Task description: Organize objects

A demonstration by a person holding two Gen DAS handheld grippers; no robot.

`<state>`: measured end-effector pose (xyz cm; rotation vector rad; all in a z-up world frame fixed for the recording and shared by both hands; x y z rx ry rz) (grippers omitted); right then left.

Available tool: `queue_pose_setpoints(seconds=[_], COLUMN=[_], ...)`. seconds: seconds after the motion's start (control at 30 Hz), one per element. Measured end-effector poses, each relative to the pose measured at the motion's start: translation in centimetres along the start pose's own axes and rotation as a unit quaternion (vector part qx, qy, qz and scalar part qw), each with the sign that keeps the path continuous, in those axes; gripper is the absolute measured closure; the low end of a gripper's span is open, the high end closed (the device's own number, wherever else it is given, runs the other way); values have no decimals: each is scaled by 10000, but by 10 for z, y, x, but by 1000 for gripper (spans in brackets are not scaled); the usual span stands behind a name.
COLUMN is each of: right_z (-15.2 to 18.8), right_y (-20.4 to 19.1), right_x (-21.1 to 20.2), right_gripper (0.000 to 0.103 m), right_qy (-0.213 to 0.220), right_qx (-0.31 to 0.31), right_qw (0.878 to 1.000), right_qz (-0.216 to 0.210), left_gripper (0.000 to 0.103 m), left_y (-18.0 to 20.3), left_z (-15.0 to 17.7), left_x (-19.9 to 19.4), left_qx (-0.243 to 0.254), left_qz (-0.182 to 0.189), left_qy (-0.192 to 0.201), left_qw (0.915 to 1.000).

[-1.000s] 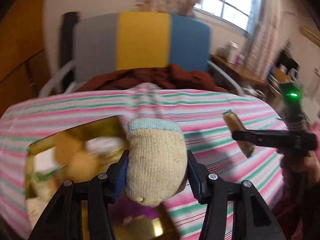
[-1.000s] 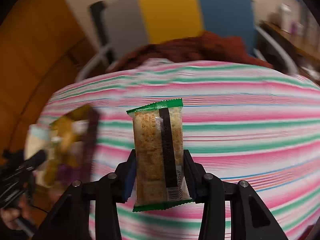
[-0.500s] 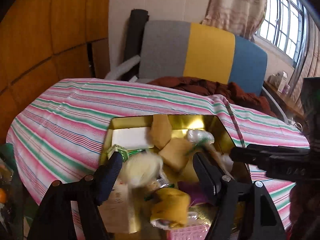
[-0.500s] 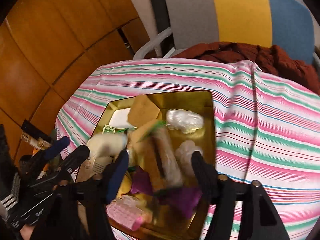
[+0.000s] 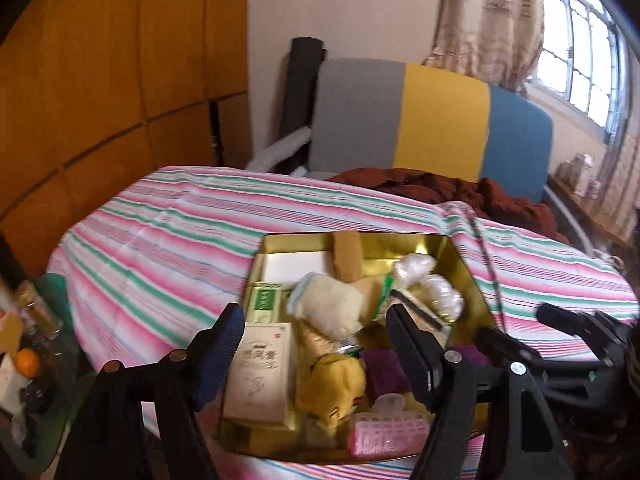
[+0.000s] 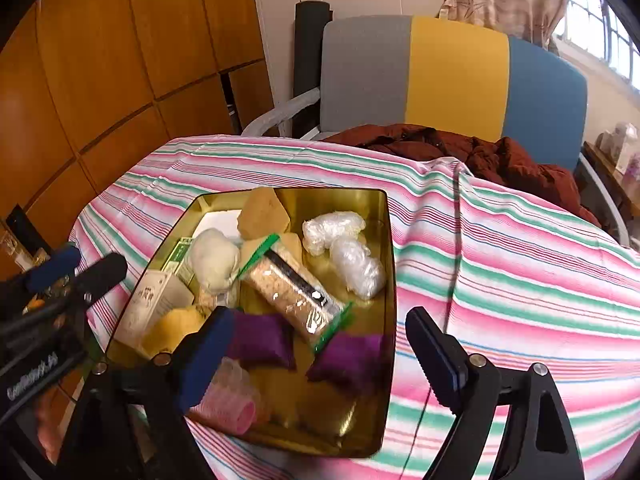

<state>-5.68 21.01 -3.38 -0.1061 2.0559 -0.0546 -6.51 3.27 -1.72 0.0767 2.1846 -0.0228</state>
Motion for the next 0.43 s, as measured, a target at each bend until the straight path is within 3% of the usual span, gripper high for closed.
queue_pose_setpoints(seconds=[0.2, 0.23, 0.3, 0.43], right_z=[22, 25, 29, 32], right_y=[-1, -2, -1, 6], right_x=[-5, -4, -2, -1], right_gripper=[14, 13, 13, 13], right_qy=[77, 59, 34, 30], right_qx=[-15, -16, -6, 101], right_qw=[9999, 9999, 9999, 9998], right_qz=[96, 116, 130, 171], left_gripper=[30, 32, 46, 47], left_y=[-5, -4, -3, -3], left_z=[14, 15, 21, 26], left_x=[-4, -4, -6, -5], left_qx=[-21, 62, 140, 120], left_qz=[-268, -326, -434, -282], left_qy=[130, 168, 274, 185], left_qw=[9996, 9993, 9986, 9994])
Point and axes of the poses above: each gripper's, at about its wrist camera, not at the fingertips, and x roughly the way its jaws point, y to its right, z to its underside, the point moved 5 cm from there along x, roughly the way its jaws point, and after that the axes turned 15 degrees about -y, right-handed, at the moved point
